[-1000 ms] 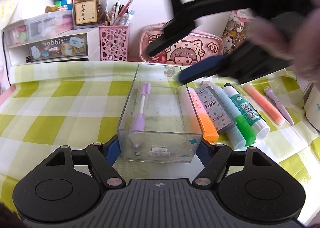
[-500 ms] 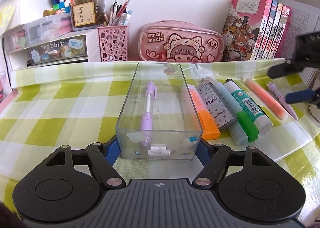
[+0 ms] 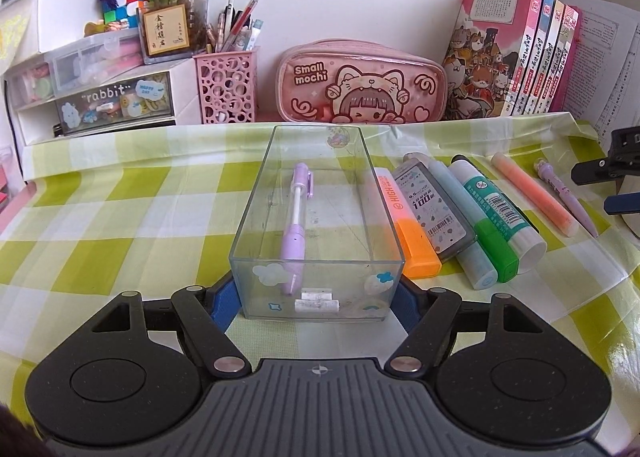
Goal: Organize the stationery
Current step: 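Grasp the second lavender pen with the right tool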
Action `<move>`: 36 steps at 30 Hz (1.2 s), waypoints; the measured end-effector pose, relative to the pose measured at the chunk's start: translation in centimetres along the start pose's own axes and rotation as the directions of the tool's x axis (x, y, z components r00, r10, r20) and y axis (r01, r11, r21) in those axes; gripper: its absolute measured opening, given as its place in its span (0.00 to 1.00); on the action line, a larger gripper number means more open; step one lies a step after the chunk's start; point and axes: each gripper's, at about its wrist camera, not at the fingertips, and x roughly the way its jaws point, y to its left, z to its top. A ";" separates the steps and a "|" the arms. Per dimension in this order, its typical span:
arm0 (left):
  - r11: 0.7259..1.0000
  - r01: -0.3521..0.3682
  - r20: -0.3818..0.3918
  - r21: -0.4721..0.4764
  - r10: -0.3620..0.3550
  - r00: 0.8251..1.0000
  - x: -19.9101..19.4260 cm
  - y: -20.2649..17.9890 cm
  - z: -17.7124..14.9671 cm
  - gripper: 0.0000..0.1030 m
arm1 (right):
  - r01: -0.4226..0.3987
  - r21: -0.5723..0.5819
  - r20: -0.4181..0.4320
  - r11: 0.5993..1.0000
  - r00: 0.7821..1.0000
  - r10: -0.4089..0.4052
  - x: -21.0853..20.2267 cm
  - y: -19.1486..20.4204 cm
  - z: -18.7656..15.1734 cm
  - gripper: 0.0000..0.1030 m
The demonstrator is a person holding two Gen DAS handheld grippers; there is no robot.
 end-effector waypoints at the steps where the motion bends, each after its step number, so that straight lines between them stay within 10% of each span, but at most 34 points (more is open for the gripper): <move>1: 1.000 0.000 0.000 0.000 0.000 1.000 0.0 0.0 0.0 0.71 | 0.016 -0.015 0.006 1.000 1.000 -0.016 0.2 0.2 0.0 0.66; 28: 1.000 0.002 0.001 -0.001 -0.002 1.000 -0.1 0.0 -0.1 0.71 | 0.227 -0.246 0.052 0.942 0.974 -0.221 5.9 2.6 0.8 0.20; 36: 1.000 0.001 0.001 0.001 -0.001 1.000 -0.1 0.0 0.0 0.71 | 0.165 -0.189 0.007 0.968 0.986 -0.166 5.7 2.5 1.3 0.19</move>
